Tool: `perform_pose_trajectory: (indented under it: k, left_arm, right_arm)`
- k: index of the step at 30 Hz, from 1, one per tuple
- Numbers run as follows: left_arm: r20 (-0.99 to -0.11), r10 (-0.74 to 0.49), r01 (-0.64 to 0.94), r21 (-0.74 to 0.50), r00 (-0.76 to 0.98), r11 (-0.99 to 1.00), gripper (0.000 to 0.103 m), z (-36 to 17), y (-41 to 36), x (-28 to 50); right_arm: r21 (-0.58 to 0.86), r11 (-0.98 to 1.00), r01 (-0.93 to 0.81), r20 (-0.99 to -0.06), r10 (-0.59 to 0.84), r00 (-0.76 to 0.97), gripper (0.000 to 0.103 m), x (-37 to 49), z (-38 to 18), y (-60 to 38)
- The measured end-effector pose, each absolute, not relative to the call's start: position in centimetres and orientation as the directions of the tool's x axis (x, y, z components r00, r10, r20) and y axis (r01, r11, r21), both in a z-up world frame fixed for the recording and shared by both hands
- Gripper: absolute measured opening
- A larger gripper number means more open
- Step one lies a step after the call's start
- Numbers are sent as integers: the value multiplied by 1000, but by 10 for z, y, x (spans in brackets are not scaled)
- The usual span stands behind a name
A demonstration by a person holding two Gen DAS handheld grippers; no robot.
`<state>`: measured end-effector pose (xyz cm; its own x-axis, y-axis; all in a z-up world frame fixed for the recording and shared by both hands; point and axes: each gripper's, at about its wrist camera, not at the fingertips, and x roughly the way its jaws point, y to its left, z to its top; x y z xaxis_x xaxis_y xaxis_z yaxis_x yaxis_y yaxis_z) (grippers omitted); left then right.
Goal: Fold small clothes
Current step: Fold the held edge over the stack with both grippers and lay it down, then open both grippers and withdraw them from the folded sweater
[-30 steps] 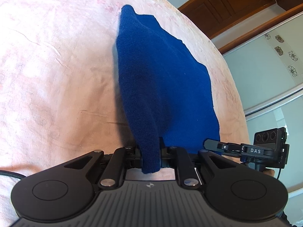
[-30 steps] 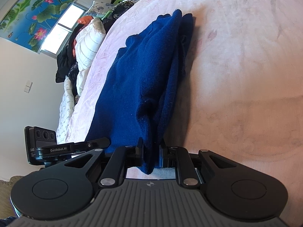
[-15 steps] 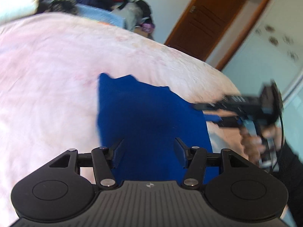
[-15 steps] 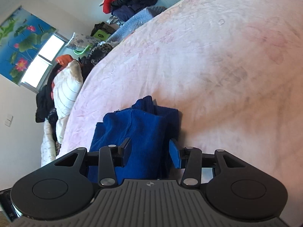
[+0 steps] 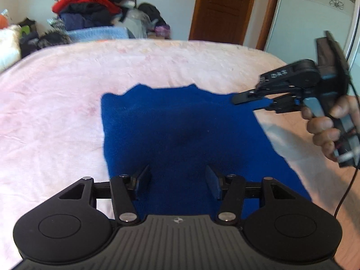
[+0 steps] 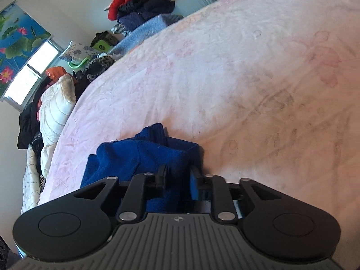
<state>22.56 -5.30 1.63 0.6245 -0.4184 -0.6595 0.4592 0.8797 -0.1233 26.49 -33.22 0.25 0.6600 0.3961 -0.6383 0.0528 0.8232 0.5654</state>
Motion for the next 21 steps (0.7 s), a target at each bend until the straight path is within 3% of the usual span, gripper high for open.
perform_pose_trajectory:
  k: [4,8,9,10,11,13,15,16,18,21]
  left_arm:
    - [-630,-538,535,-221,560,815,55,17,-49,186]
    - [-688,-496,527,-191,530,828,54,-13,-52,182]
    - [-670,-506,535,-188,543,823,54,-16,-48,181]
    - [-659,-506,534,-182,557,826,54,-19,-46,181]
    - [-652,-498,531,-169,571,830,54,-21,-46,181]
    - [-656,-467,531,-117,593,839,54,-21,-53,178]
    - [-662,-431,496,-101,614,862,54,-16,-57,173]
    - [-645,-416,474,-93,641,875,54,-10,-56,163]
    - [-580,-401,445,-72,709,892,56,-2,-48,141]
    - [-522,-332,354,-61,786,933,81,-5,-28,113]
  right_arm:
    - [612,777,-145,-511,529,677,30,195,33,-312]
    - [595,772,-226,-572,603,556,33,167,13,-277]
    - [558,807,-194,-627,563,538,27,167,0,-274]
    - [535,830,-155,-667,528,525,13,169,-14,-274]
    - [551,823,-137,-647,525,553,1,167,-23,-281]
    - [644,759,-93,-597,575,559,1,164,-34,-295]
    - [623,780,-59,-624,541,565,3,157,-26,-293]
    - [576,814,-67,-640,501,583,8,150,-16,-288]
    - [496,862,-109,-631,443,636,39,125,5,-279]
    - [373,912,-168,-575,370,729,65,77,25,-273]
